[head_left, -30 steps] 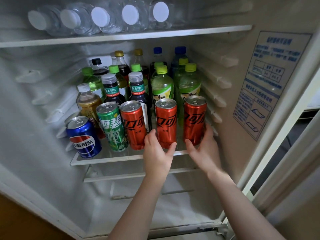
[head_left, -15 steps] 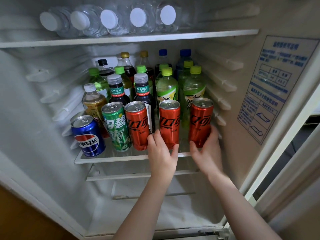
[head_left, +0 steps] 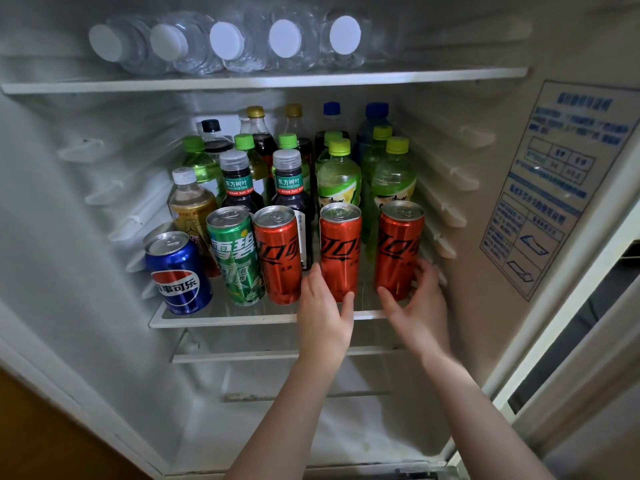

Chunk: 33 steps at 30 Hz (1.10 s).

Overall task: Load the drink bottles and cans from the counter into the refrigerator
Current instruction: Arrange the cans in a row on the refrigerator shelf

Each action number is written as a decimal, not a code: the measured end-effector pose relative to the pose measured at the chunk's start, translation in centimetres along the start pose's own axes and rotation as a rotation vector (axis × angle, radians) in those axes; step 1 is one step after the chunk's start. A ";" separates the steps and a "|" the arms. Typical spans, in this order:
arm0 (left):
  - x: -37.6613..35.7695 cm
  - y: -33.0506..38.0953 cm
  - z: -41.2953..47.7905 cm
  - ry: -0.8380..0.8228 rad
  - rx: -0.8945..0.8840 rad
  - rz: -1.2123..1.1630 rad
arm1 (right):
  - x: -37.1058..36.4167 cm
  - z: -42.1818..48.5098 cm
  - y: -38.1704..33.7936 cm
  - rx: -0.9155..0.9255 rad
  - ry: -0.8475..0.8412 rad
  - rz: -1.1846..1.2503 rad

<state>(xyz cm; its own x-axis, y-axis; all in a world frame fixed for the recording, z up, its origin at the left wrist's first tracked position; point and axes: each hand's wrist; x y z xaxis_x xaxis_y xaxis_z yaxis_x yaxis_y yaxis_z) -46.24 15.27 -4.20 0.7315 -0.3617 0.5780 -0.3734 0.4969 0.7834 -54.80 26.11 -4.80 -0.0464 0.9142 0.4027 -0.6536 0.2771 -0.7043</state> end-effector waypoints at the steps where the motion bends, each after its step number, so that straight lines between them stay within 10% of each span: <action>1: 0.0 0.0 0.0 0.003 0.002 0.000 | 0.1 0.0 0.1 0.005 -0.012 -0.001; 33: 1.0 -0.8 -1.5 0.163 -0.064 -0.129 | 1.1 0.7 0.6 0.030 -0.120 -0.074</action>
<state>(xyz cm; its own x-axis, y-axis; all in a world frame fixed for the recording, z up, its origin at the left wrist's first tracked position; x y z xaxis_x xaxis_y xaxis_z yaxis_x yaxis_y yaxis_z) -44.38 15.75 -4.58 0.8554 -0.2959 0.4251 -0.2371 0.5059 0.8294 -55.80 27.05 -4.38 -0.0863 0.8493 0.5208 -0.6805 0.3316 -0.6534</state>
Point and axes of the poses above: each hand's wrist, its own z-axis towards the middle knuckle, its own x-axis out of the back of the hand, y = z × x, and after that the axes turned 13 degrees about x, right-handed
